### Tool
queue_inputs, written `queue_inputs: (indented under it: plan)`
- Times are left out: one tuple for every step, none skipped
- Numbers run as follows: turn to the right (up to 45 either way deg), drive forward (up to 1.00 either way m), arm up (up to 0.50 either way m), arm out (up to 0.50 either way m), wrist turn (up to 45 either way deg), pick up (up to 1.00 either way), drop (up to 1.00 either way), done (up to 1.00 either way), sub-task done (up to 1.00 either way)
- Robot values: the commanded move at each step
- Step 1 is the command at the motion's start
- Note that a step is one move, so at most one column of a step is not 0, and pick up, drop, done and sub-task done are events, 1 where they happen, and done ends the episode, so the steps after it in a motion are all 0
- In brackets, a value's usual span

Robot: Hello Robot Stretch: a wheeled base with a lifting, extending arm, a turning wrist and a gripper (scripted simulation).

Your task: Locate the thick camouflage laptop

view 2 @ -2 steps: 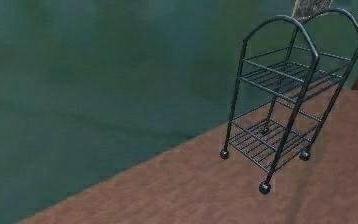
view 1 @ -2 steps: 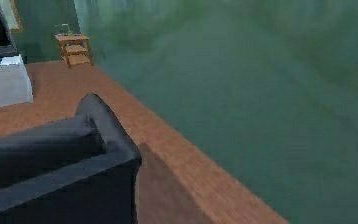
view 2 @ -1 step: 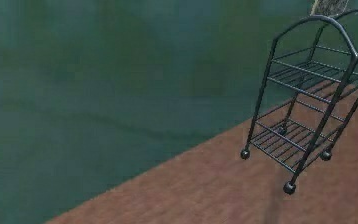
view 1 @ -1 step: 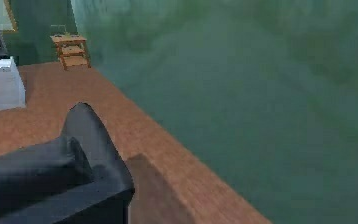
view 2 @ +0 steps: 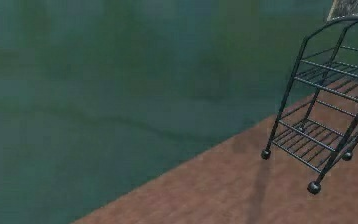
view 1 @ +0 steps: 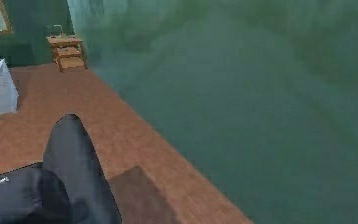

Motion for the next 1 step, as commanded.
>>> queue_inputs:
  plan:
    - [27.0,0.0,0.0,0.0,0.0,0.0,0.0,0.0,0.0]
